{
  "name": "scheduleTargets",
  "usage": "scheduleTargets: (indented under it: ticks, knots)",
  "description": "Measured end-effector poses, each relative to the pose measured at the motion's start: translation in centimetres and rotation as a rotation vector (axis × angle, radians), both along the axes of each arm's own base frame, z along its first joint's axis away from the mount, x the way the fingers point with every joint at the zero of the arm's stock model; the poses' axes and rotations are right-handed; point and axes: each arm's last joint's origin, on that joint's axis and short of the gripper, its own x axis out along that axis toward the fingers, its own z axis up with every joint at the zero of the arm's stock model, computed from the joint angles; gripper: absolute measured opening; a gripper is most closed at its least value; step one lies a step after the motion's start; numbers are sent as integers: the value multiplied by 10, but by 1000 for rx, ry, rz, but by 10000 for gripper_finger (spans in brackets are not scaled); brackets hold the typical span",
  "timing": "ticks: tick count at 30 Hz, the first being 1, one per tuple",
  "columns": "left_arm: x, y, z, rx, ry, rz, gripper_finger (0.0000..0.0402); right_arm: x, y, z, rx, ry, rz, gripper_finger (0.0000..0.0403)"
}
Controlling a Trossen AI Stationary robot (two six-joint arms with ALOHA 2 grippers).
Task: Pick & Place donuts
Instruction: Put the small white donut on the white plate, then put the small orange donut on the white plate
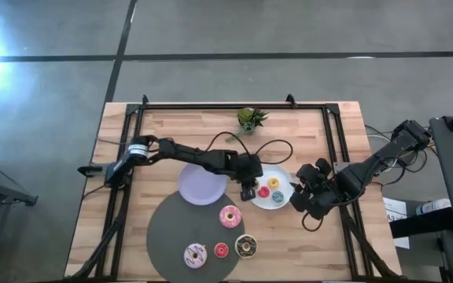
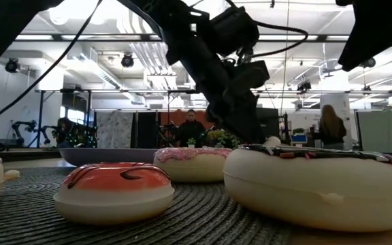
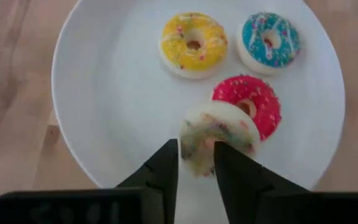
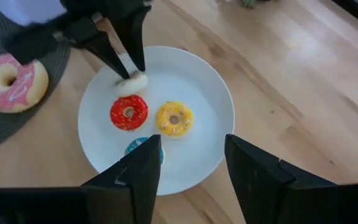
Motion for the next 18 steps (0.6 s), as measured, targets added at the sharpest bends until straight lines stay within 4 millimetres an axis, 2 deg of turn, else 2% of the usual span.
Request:
scheduleTargets:
  ticks: [4, 9, 11, 13, 18]
  knots:
    - [-6, 0, 4, 12, 15, -9, 90, -1, 0, -1, -8, 28, 21, 169]
    - [-25, 0, 35, 17, 6, -12, 92, -3, 0, -3, -4, 54, 33, 169]
    - [-42, 0, 46, 18, 13, -13, 92, -4, 0, -3, 6, 65, 38, 169]
    - [-64, -4, 48, -7, 38, -18, 92, -4, 1, -4, 9, 77, 49, 169]
    - [-128, -37, 33, -152, 86, -85, 92, -2, 3, -6, 15, 114, 120, 169]
